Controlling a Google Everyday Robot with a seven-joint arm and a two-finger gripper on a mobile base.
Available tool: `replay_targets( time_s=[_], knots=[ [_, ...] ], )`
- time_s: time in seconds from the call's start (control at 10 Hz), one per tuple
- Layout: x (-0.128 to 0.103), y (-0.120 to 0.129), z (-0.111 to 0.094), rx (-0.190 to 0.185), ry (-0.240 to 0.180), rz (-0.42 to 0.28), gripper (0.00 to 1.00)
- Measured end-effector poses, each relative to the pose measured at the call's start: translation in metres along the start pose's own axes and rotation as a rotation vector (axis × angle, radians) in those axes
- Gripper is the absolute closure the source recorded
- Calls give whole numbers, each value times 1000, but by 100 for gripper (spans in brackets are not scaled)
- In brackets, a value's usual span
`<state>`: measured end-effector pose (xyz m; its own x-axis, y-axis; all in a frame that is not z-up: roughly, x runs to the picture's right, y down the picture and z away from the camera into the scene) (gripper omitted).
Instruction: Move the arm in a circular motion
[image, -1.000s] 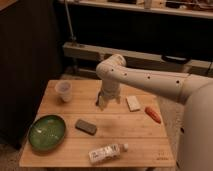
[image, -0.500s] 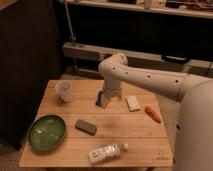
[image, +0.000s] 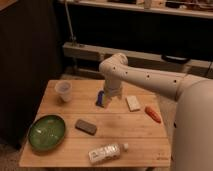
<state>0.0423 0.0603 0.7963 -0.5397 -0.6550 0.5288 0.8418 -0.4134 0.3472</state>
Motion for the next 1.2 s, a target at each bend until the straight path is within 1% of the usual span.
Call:
replay_targets(
  time_s=[0.2, 0.3, 0.5, 0.7, 0.8, 1.1, 1.2],
  knots=[
    [8, 14, 3, -1, -7, -32, 35],
    [7, 13, 4, 0, -10, -45, 35],
    [5, 13, 6, 2, -11, -49, 35],
    [-1, 33, 6, 6, -5, -48, 35],
    [-5, 45, 7, 7, -8, -55, 35],
    [-2, 39, 9, 11, -12, -77, 35],
    [-5, 38, 8, 14, -11, -75, 35]
  ],
)
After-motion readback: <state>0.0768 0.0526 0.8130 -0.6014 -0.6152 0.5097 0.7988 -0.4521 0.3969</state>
